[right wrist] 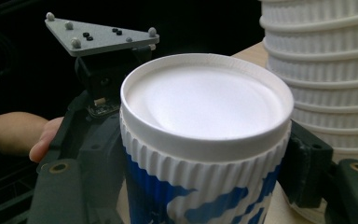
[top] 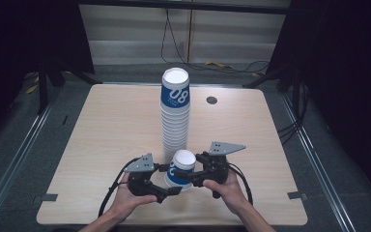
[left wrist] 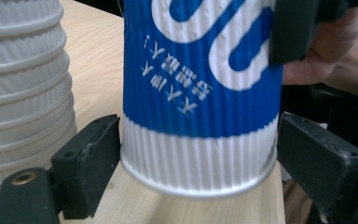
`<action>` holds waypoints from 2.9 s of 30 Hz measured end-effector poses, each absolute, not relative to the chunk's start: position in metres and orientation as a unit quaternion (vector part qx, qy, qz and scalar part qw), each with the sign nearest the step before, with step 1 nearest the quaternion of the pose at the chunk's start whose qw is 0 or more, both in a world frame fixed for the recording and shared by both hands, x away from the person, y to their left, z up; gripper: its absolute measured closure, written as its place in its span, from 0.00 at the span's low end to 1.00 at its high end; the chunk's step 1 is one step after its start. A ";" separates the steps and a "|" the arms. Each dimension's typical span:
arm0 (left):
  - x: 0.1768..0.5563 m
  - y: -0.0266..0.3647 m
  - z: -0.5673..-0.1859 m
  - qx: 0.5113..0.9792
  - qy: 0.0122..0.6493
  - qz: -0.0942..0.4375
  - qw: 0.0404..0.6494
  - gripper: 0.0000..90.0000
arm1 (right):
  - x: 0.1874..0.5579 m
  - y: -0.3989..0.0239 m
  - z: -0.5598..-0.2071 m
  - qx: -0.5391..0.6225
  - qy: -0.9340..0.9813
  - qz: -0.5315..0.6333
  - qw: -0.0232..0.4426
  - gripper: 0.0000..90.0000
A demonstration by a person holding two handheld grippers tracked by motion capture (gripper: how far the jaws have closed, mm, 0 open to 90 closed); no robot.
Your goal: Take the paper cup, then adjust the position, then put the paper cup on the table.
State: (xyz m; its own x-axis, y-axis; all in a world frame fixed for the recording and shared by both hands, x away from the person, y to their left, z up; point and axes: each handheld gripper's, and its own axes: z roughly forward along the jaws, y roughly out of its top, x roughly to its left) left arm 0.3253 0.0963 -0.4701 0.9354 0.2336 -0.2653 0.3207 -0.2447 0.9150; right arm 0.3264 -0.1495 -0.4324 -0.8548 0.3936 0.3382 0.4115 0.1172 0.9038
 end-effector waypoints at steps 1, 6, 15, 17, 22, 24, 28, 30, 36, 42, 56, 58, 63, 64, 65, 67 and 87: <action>0.326 0.096 -0.470 0.788 0.176 -0.039 0.589 0.15 | 0.326 -0.148 -0.433 -0.269 -0.748 -0.607 0.008 0.31; 0.326 0.095 -0.470 0.784 0.177 -0.040 0.593 0.16 | 0.326 -0.144 -0.433 -0.262 -0.752 -0.605 0.013 0.31; 0.326 0.093 -0.470 0.783 0.172 -0.049 0.596 0.19 | 0.324 -0.138 -0.431 -0.253 -0.757 -0.603 0.017 0.31; 0.324 0.093 -0.469 0.789 0.167 -0.043 0.590 0.20 | 0.324 -0.138 -0.432 -0.252 -0.758 -0.601 0.016 0.31; 0.325 0.094 -0.466 0.796 0.158 -0.046 0.582 0.22 | 0.322 -0.140 -0.432 -0.251 -0.760 -0.599 0.019 0.30; 0.325 0.094 -0.466 0.799 0.157 -0.046 0.578 0.22 | 0.322 -0.140 -0.432 -0.250 -0.760 -0.599 0.019 0.29; 0.325 0.094 -0.466 0.805 0.151 -0.047 0.571 0.23 | 0.323 -0.140 -0.432 -0.254 -0.760 -0.597 0.019 0.22; 0.325 0.094 -0.465 0.809 0.150 -0.050 0.566 0.23 | 0.322 -0.142 -0.431 -0.255 -0.762 -0.596 0.016 0.22; 0.328 0.098 -0.464 0.816 0.154 -0.048 0.554 0.23 | 0.323 -0.143 -0.431 -0.255 -0.762 -0.595 0.027 0.19; 0.332 0.101 -0.464 0.830 0.163 -0.069 0.529 0.23 | 0.322 -0.146 -0.429 -0.257 -0.764 -0.591 0.024 0.17; 0.340 0.106 -0.463 0.850 0.183 -0.070 0.489 0.24 | 0.327 -0.153 -0.430 -0.261 -0.783 -0.565 0.005 0.16; 0.341 0.105 -0.462 0.856 0.179 -0.063 0.480 0.24 | 0.327 -0.155 -0.430 -0.260 -0.786 -0.561 0.007 0.16; 0.344 0.108 -0.463 0.860 0.185 -0.063 0.471 0.24 | 0.324 -0.159 -0.428 -0.263 -0.796 -0.545 -0.005 0.16; 0.344 0.108 -0.463 0.862 0.184 -0.061 0.468 0.24 | 0.324 -0.160 -0.428 -0.263 -0.797 -0.544 -0.005 0.16; 0.344 0.108 -0.463 0.863 0.184 -0.058 0.467 0.24 | 0.323 -0.160 -0.428 -0.262 -0.799 -0.541 -0.005 0.16; 0.344 0.108 -0.464 0.869 0.180 -0.054 0.457 0.24 | 0.323 -0.160 -0.428 -0.261 -0.805 -0.533 -0.007 0.16; 0.339 0.106 -0.463 0.902 0.153 -0.032 0.403 0.23 | 0.323 -0.160 -0.433 -0.235 -0.869 -0.436 0.007 0.17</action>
